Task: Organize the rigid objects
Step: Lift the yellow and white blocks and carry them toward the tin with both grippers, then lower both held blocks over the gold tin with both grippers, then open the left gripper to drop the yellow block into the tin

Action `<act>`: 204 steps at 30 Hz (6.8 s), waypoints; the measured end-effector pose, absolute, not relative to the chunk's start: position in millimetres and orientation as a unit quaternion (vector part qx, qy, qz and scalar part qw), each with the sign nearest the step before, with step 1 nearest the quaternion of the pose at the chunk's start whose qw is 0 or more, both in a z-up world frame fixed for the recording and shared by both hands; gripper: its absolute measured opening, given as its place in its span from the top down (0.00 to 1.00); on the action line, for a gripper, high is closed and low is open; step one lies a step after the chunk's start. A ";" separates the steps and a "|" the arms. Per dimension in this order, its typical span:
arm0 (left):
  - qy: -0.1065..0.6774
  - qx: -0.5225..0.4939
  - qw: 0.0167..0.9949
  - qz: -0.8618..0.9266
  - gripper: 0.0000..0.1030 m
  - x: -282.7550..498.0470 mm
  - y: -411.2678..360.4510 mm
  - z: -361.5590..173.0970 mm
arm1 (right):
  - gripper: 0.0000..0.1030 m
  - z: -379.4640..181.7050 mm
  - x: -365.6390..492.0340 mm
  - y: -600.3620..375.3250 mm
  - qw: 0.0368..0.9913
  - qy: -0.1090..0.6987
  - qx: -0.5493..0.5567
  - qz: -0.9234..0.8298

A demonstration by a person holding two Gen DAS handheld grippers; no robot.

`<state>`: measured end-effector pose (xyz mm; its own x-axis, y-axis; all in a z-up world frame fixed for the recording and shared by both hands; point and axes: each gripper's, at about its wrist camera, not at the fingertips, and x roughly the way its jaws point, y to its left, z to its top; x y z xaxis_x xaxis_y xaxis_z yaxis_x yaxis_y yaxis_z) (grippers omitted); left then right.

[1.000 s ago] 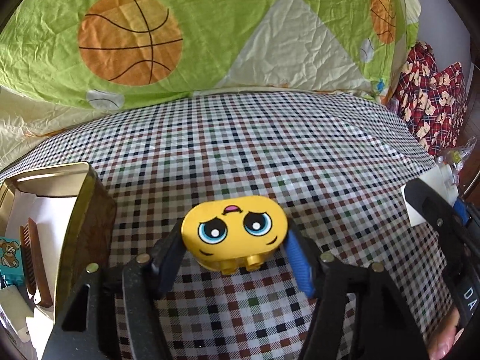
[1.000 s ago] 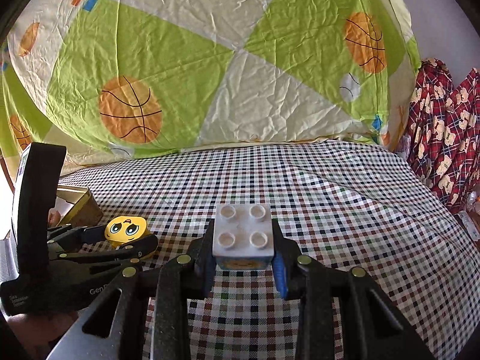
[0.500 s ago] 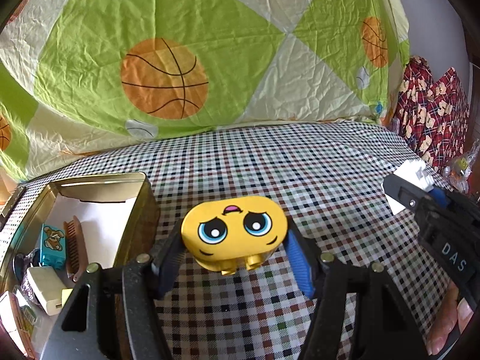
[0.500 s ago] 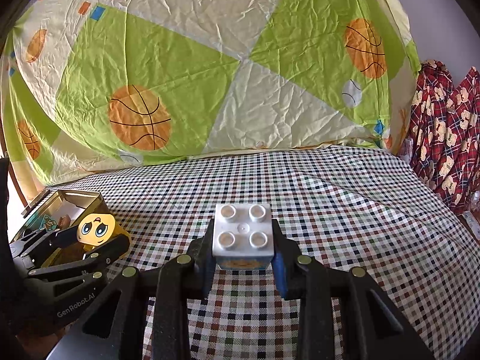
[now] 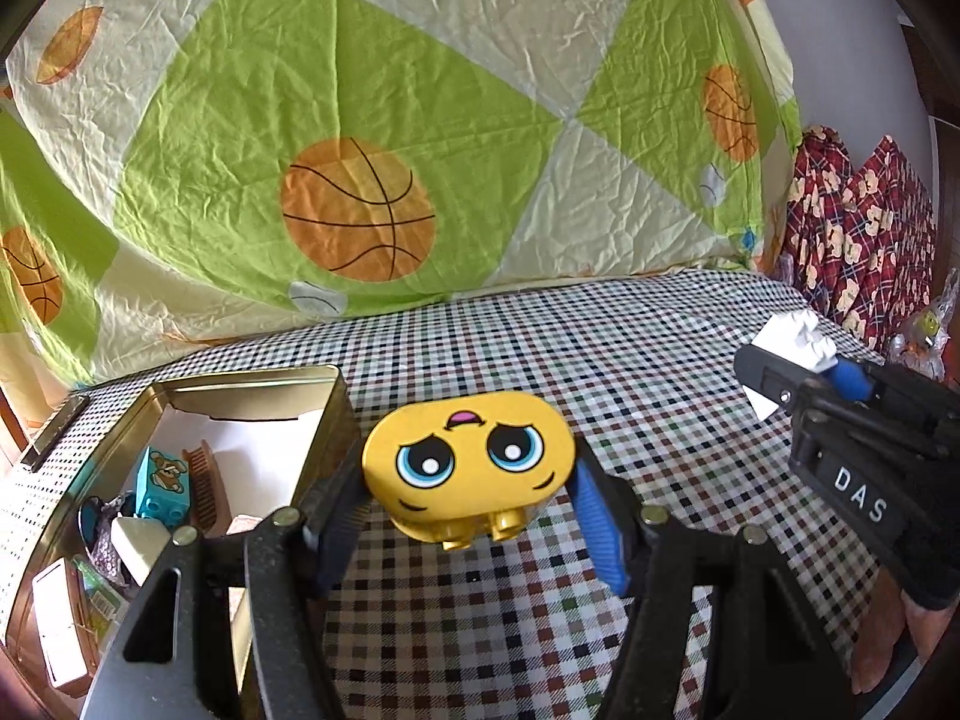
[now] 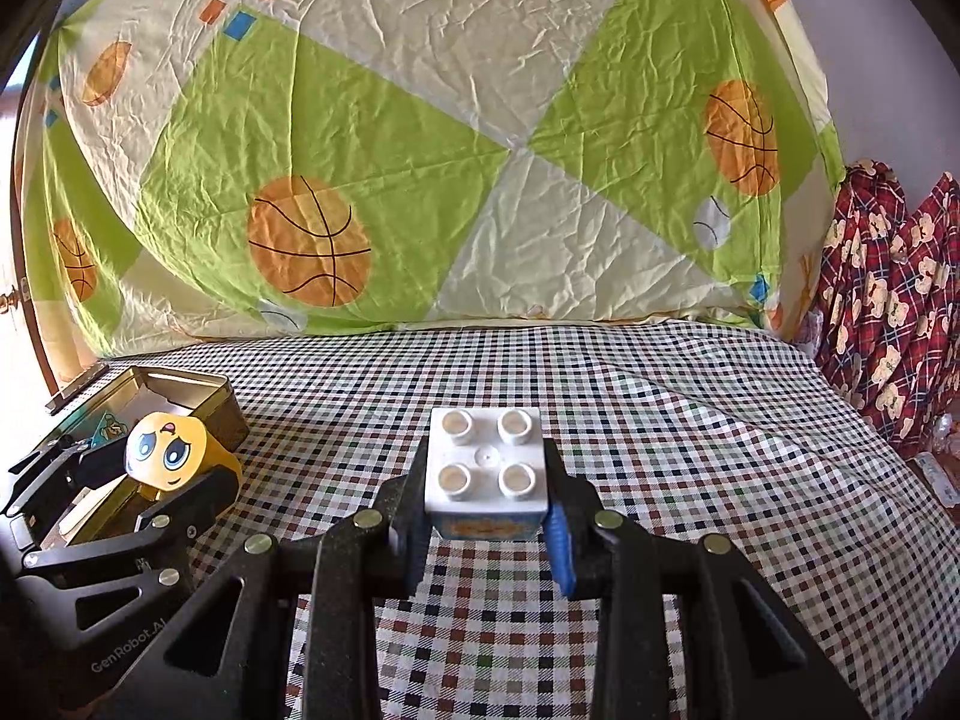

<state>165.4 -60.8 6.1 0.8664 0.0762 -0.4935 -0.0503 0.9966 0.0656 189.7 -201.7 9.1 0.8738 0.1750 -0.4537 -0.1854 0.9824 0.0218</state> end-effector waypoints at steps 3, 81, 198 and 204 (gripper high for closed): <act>0.244 0.023 0.969 0.035 0.39 155.6 -59.1 8.7 | 0.67 10.3 186.8 -201.9 0.969 0.228 -0.009 0.091; 0.148 -0.024 0.987 0.059 0.39 71.1 -7.7 23.4 | 0.67 19.1 126.8 -158.6 0.970 0.189 -0.012 0.149; 0.259 -0.059 0.954 0.140 0.34 86.6 137.0 15.6 | 0.54 12.2 166.1 25.8 0.901 0.274 -0.053 0.332; 0.244 -0.063 0.956 0.153 0.07 76.5 141.6 19.8 | 0.30 16.2 163.6 6.4 0.913 0.266 -0.035 0.307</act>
<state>76.5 141.6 19.8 0.8340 0.2609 -0.4862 -0.3225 0.9455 -0.0458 163.6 6.4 16.2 0.6698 0.5417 -0.5080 -0.5788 0.8093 0.0998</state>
